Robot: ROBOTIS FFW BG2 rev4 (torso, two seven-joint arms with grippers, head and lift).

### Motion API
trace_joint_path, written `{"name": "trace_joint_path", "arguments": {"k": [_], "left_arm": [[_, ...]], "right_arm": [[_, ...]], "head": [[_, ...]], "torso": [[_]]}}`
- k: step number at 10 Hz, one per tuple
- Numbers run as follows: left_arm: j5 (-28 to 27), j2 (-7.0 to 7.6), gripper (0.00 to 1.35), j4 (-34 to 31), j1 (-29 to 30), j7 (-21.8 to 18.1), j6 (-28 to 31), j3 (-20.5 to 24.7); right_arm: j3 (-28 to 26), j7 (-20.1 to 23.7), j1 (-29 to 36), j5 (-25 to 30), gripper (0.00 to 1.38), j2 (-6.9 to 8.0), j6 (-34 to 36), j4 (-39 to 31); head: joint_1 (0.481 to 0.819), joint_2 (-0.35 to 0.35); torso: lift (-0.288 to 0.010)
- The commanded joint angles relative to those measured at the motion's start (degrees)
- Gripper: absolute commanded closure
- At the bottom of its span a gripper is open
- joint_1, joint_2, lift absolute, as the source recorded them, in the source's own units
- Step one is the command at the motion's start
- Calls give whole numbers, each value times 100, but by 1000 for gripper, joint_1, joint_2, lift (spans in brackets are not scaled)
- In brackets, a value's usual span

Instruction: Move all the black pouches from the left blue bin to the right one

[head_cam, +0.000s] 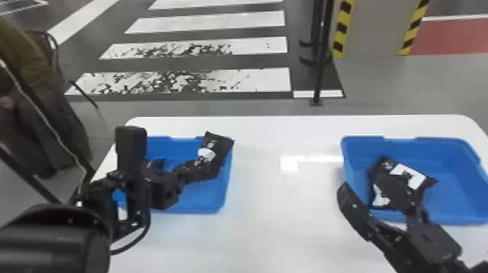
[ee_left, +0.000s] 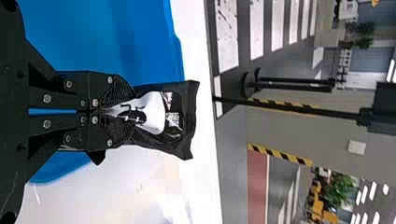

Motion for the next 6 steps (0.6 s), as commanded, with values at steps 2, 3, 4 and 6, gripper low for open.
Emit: {"name": "trace_joint_path", "arguments": {"k": [2,3,4,6], "left_arm": [[467,-83,1200,-569,522,-48,-193,-366],[604,-92,1200,-569,550,-56,-207,-583],[695,-92,1200,-569,522,-56,-221,-800],[912,-30,1200,-569,424,-48,-249,-1143]], "right_arm": [[379,45,-505,-409,202,-91,145,309],[550,45,-730,-581,202,-127,145,491],[710,54,-941,-706,203,-179,159,674],[893,54,-1251,-786,208,-258,159,941]], "head": [[695,118],[695,108],[695,86],[695,55]], "torso": [[-140],[-140],[-140],[-140]]}}
